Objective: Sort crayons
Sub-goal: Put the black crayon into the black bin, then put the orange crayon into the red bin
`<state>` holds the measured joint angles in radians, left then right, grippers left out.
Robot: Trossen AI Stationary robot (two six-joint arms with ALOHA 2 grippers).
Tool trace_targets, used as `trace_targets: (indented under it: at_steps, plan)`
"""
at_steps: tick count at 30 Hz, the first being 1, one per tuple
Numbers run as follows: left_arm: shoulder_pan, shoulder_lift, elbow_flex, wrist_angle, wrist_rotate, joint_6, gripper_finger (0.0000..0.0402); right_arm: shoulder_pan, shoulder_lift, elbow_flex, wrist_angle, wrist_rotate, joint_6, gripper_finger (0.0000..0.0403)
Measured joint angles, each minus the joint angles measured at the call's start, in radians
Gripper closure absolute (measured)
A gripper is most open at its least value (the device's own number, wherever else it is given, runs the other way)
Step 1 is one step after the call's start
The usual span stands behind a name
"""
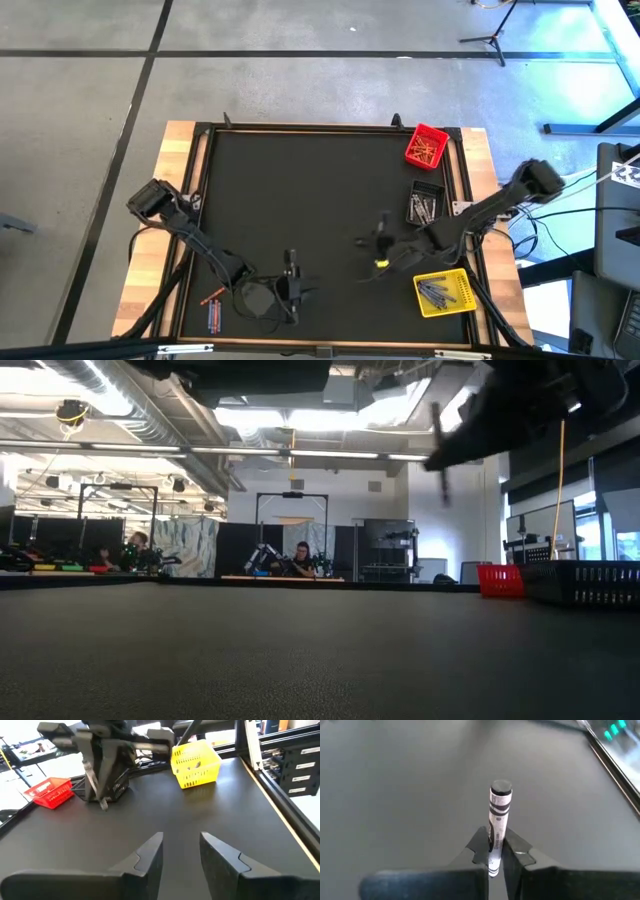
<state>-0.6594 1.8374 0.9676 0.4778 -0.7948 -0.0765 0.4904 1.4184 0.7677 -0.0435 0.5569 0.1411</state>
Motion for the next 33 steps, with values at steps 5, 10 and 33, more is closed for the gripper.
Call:
trace_targets:
  at_steps: [5,10,33]
  plan:
    - [0.002,0.000,0.000,0.001,-0.001,0.000,0.0282,0.000,-0.139,0.000,-0.381,0.086,0.235,0.0374]
    - [0.002,0.000,0.000,0.000,-0.001,0.000,0.0282,-0.025,-0.232,-0.002,-0.766,0.133,0.545,0.0372]
    - [0.007,0.000,0.000,0.000,0.000,0.000,0.0282,-0.106,-0.254,-0.198,-0.971,0.035,1.002,0.0280]
